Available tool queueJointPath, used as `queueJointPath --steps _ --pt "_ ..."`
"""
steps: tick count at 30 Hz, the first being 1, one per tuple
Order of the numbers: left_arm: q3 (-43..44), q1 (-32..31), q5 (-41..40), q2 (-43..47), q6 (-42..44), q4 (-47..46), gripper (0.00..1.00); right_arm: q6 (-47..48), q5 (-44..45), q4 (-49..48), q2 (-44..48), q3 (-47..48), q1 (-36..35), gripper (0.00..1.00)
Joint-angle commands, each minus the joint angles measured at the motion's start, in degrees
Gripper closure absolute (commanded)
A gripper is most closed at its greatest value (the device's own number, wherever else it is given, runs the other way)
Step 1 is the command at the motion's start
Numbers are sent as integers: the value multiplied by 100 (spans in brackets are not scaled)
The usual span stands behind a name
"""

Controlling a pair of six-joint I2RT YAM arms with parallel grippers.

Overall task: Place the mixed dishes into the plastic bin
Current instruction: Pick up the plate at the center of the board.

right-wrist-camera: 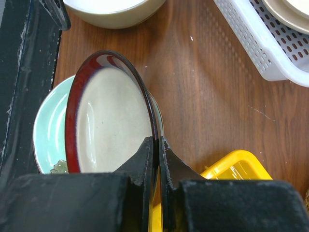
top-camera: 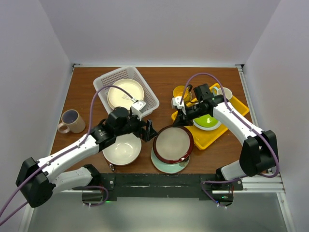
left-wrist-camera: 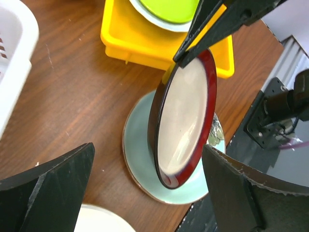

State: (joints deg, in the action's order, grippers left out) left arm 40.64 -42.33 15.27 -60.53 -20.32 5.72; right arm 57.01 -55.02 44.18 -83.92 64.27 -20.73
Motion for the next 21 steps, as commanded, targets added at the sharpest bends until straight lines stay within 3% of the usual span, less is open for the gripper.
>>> queueJointPath --steps 1,21 --pt "260 -214 -577 -90 54 26 3 -15 -597 -85 315 147 78 100" --pt "207 -513 -657 -301 -16 -237 3 12 -694 -41 306 147 166 100"
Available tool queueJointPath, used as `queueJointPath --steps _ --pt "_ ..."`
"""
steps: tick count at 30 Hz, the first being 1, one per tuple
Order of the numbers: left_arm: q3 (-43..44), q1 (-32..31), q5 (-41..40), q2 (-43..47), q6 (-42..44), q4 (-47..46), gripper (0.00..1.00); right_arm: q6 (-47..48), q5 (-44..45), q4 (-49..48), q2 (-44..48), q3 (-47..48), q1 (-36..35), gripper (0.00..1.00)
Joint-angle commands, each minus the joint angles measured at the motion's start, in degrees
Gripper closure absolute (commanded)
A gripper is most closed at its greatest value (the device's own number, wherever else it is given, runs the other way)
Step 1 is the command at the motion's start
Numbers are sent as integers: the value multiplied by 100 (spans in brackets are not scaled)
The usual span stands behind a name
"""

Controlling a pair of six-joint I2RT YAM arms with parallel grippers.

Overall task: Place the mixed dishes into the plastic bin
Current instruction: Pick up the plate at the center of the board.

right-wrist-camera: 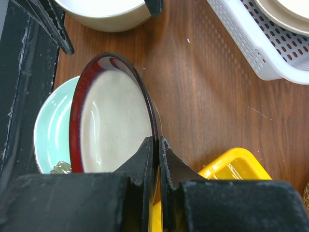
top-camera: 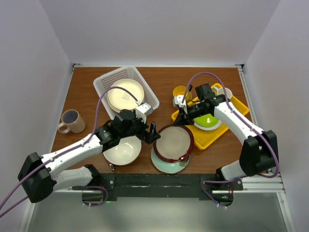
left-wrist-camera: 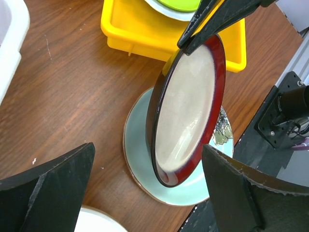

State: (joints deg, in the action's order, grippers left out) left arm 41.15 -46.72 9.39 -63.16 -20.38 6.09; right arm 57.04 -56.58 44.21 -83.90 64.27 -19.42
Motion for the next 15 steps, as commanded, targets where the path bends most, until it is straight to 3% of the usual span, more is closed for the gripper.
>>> queueJointPath --steps 1,15 --pt "157 -74 -77 -39 -10 -275 3 9 -539 -35 295 138 43 100" --pt "148 -188 -121 -153 -54 -354 3 18 -565 -26 313 138 61 100"
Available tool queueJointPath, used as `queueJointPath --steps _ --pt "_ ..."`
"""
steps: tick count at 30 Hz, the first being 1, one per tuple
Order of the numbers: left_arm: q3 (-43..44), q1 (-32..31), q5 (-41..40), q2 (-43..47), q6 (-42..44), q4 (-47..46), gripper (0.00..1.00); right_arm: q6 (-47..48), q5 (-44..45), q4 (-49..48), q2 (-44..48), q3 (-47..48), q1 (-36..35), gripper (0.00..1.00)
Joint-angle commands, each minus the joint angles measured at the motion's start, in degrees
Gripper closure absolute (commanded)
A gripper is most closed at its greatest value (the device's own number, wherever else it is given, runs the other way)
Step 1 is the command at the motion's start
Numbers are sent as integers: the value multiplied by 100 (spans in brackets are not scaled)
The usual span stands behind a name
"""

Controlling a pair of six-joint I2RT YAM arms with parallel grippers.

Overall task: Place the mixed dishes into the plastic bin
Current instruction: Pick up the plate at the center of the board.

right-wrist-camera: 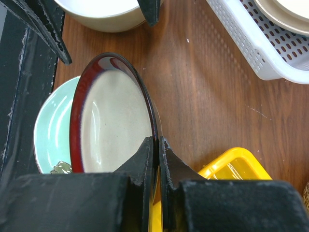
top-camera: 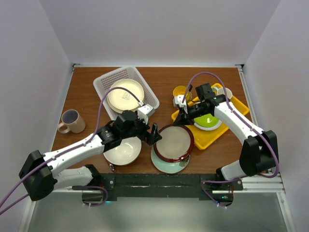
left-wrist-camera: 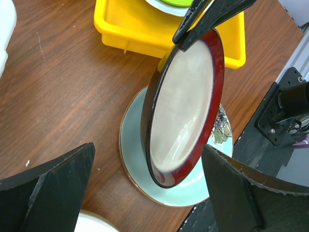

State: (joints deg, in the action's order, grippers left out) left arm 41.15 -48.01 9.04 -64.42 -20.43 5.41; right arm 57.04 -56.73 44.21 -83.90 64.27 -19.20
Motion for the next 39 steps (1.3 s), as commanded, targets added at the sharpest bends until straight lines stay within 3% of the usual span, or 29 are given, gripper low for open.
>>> queueJointPath --steps 1,9,17,20,23,31,33,39 --pt "157 -59 -95 -26 -49 -286 3 27 -550 -26 313 147 39 100" --pt "280 -200 -297 -220 -102 -304 4 18 -567 -8 313 147 57 100" --pt "552 -525 -789 -764 -102 -154 11 27 -611 0 330 138 66 100" --pt "614 -569 -807 -1009 -41 -242 20 36 -602 -9 321 138 66 100" --pt "701 -569 -868 -1282 3 -234 37 36 -594 -8 313 121 66 100" --pt "807 -569 -860 -1433 -32 -225 92 80 -585 27 277 138 74 100" --pt "790 -569 -860 -1371 -32 -225 100 88 -585 35 277 130 74 100" --pt "799 -569 -737 -1046 -119 -242 100 88 -594 53 295 147 92 100"
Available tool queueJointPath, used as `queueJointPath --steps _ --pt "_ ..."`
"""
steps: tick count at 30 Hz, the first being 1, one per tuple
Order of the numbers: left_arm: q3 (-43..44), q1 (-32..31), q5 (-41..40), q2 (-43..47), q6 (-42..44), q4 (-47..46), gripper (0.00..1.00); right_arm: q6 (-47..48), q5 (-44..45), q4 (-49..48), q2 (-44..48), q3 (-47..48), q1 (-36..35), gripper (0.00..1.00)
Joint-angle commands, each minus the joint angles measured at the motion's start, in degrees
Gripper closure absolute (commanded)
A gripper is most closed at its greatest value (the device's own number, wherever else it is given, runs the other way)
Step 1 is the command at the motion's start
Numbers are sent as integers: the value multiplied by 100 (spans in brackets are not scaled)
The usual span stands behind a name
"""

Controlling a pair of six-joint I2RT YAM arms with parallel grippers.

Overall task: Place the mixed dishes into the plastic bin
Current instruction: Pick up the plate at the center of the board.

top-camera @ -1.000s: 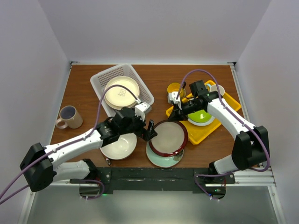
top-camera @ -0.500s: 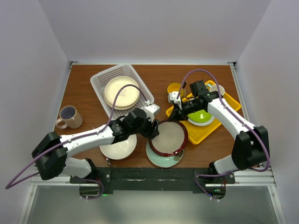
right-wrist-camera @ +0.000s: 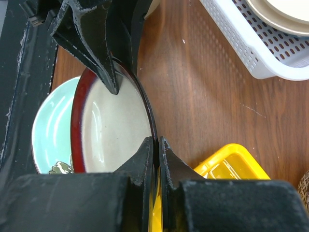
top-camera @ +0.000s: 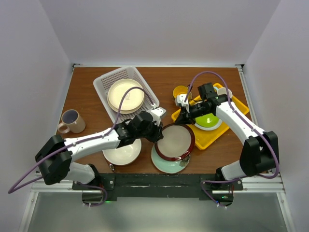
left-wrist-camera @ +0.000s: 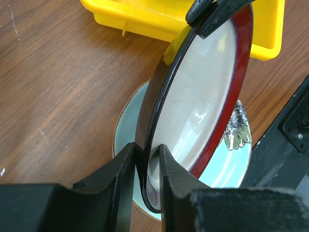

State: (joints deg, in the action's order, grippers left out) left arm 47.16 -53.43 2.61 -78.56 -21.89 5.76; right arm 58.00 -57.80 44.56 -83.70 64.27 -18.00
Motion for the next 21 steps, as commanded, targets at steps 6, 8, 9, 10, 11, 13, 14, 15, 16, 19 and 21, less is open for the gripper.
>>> queueJointPath --steps 6,8,9,10,11,13,14,15,16,19,21 --pt "145 -18 134 755 -78 -374 100 -8 -565 1 310 130 25 100" --pt "127 -10 213 878 -114 -409 100 -8 -592 1 319 130 51 100" --pt "110 -10 240 904 -140 -409 100 -8 -618 1 311 121 51 100" --pt "101 -1 283 965 -158 -444 100 -8 -636 1 311 121 60 98" --pt "83 8 301 992 -184 -461 100 -8 -653 9 311 121 68 97" --pt "22 34 336 1088 -254 -479 100 -8 -680 9 319 121 86 95" --pt "-4 52 363 1115 -272 -488 100 -8 -697 9 319 112 77 94" --pt "-39 95 406 1141 -324 -488 100 -8 -706 9 319 112 86 93" --pt "-57 131 485 1203 -351 -688 100 -8 -732 9 328 112 95 90" --pt "-119 289 713 1352 -456 -769 100 -17 -811 9 346 103 121 75" --pt "-171 438 837 1475 -544 -804 100 -17 -873 27 389 112 165 55"
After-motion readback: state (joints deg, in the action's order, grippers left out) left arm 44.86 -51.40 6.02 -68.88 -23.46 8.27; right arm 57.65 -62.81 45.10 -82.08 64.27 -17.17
